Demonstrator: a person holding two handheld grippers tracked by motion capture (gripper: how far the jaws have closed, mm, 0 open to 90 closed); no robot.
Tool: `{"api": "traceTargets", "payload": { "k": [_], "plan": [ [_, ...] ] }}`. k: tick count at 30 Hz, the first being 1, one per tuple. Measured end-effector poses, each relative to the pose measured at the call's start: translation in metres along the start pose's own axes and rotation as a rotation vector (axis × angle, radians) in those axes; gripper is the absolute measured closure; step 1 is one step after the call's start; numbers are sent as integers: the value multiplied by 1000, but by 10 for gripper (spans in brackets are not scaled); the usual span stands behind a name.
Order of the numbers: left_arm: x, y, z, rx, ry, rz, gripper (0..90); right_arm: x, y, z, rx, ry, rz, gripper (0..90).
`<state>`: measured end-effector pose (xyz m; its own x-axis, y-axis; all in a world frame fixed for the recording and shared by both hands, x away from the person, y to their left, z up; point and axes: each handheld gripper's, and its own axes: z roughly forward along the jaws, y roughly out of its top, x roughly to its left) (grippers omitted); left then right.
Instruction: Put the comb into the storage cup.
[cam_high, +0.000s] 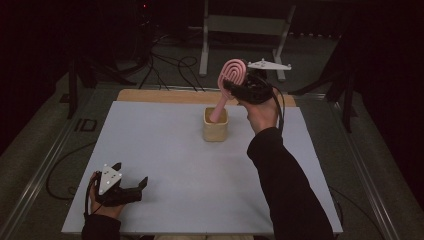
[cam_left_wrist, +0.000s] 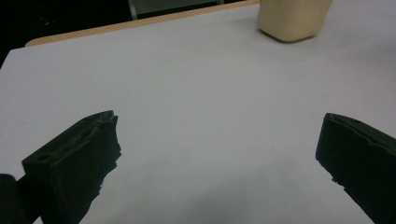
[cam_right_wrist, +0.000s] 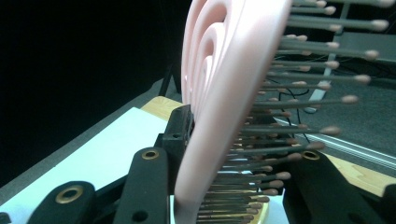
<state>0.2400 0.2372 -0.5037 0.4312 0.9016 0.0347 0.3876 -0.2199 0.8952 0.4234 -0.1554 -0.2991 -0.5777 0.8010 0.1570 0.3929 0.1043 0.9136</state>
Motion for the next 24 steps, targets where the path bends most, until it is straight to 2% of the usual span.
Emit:
{"api": "traceTargets", "payload": {
  "k": [9, 24],
  "plan": [
    [-1, 0, 1, 3, -4, 7, 1, -6, -1, 5, -3, -24, 17, 635],
    [-2, 0, 0, -1, -4, 8, 1, -6, -5, 21, 5, -49, 1, 635]
  ]
}}
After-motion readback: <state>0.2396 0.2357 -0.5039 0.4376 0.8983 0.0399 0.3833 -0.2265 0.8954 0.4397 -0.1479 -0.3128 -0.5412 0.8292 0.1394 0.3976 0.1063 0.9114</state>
